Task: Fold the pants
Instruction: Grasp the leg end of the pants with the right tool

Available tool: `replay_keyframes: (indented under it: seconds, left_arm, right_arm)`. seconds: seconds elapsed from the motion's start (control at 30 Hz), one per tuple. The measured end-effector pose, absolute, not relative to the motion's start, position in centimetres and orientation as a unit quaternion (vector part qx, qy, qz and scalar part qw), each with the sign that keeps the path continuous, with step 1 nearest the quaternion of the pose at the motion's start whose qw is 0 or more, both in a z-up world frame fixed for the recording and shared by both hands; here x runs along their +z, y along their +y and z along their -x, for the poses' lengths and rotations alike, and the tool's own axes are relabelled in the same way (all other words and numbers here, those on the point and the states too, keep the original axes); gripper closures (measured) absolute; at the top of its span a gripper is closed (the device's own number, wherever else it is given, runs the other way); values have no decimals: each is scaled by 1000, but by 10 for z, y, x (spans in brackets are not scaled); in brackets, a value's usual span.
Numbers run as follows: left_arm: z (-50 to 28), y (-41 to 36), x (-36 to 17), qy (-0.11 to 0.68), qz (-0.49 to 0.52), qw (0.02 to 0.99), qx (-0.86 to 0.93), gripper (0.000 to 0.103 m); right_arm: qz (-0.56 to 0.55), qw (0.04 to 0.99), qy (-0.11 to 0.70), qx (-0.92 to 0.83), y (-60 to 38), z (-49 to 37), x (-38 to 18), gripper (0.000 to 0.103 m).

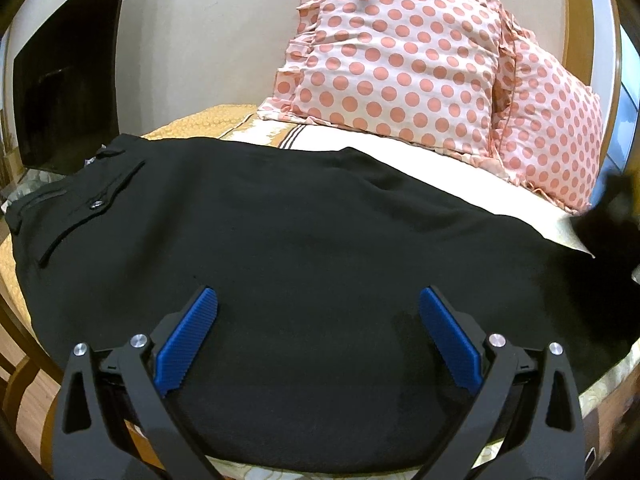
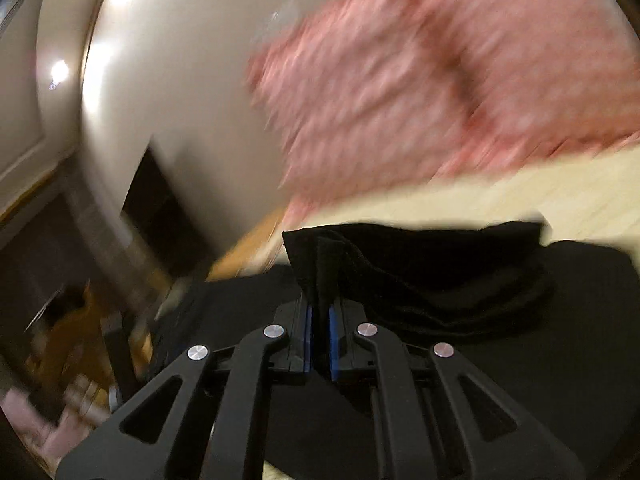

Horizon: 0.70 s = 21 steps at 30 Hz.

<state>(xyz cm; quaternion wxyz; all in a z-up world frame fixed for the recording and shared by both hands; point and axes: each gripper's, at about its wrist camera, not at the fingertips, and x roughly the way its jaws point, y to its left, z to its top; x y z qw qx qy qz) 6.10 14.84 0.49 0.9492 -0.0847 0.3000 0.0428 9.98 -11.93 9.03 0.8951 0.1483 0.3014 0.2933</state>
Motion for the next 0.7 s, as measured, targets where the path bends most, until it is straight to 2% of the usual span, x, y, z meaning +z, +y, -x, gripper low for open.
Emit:
replay_keyframes:
  seconds: [0.07, 0.13, 0.27, 0.37, 0.7]
  left_arm:
    - [-60, 149, 5, 299, 85, 950, 40, 2]
    - [-59, 149, 5, 299, 83, 950, 37, 2]
    - [-59, 149, 4, 298, 81, 950, 36, 2]
    - [-59, 150, 4, 297, 85, 950, 35, 2]
    - [-59, 149, 4, 296, 87, 951, 33, 2]
  right_arm:
    - [-121, 876, 362, 297, -88, -107, 57, 97]
    - [-138, 859, 395, 294, -83, -112, 36, 97]
    - [-157, 870, 366, 292, -86, -117, 54, 97]
    - [-132, 882, 336, 302, -75, -112, 73, 96]
    - [-19, 858, 400, 323, -23, -103, 43, 96]
